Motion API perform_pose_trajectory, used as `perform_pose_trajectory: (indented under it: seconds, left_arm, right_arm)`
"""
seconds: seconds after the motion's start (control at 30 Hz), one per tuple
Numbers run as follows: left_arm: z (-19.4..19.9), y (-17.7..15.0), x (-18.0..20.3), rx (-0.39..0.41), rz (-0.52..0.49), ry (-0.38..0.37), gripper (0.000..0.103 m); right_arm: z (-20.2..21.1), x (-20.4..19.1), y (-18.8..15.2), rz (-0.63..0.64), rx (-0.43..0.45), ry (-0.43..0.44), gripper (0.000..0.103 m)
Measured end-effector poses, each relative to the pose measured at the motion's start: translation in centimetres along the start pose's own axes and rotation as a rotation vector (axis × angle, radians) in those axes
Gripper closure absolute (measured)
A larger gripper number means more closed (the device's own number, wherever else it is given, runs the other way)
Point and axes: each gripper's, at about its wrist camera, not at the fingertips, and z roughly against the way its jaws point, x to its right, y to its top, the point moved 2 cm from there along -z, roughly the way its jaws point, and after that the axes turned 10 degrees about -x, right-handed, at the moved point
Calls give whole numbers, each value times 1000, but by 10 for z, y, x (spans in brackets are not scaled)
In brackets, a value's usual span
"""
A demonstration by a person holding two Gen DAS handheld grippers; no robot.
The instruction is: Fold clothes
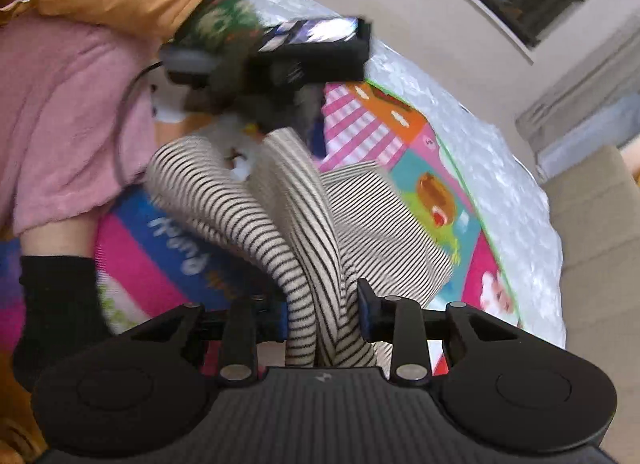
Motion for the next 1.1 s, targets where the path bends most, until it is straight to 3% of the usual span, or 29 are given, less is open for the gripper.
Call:
perform_pose_trajectory:
  seconds: [0.13, 0.2, 0.27, 0.33, 0.43, 0.53, 0.67, 0.73, 0.83, 0.93, 1.03, 1.07, 1.1]
  left_arm:
    - [0, 0, -7, 2, 9, -32, 3]
    - [4, 1, -14, 10, 42, -53, 14]
    - [14, 0, -33, 42, 120, -64, 17]
    - [26, -2, -52, 88, 201, -90, 14]
    - [46, -7, -80, 176, 323, -147, 10]
    - [60, -5, -84, 261, 344, -258, 9]
    - [70, -1, -58, 318, 212, -451, 4]
    - [64, 1, -34, 294, 118, -445, 2]
    - [42, 6, -9, 231, 28, -270, 2]
    - [18, 8, -8, 172, 49, -227, 4]
    - [15, 9, -6, 178, 52, -252, 6]
    - [14, 9, -5, 180, 53, -261, 11]
    - [13, 9, -4, 182, 54, -269, 19]
  right_arm:
    - [-41, 42, 37, 42, 3, 3, 71]
    - [-69, 59, 51, 34, 0, 30, 69]
    - [-95, 71, 57, 16, -7, 35, 67]
    - [-116, 77, 55, -15, -6, 28, 64]
    - [-137, 92, 48, -126, 10, 47, 51]
    - [-150, 110, 30, -269, 29, 66, 44]
    - [-152, 128, 7, -515, 76, 105, 43]
    - [-141, 126, 2, -564, 119, 76, 39]
    - [-112, 121, -19, -676, 218, 34, 23]
    - [-96, 110, -51, -798, 279, 74, 15]
    - [-107, 96, -78, -910, 285, 139, 16]
    - [-113, 93, -84, -954, 299, 174, 30]
    - [-118, 89, -89, -1000, 319, 214, 52]
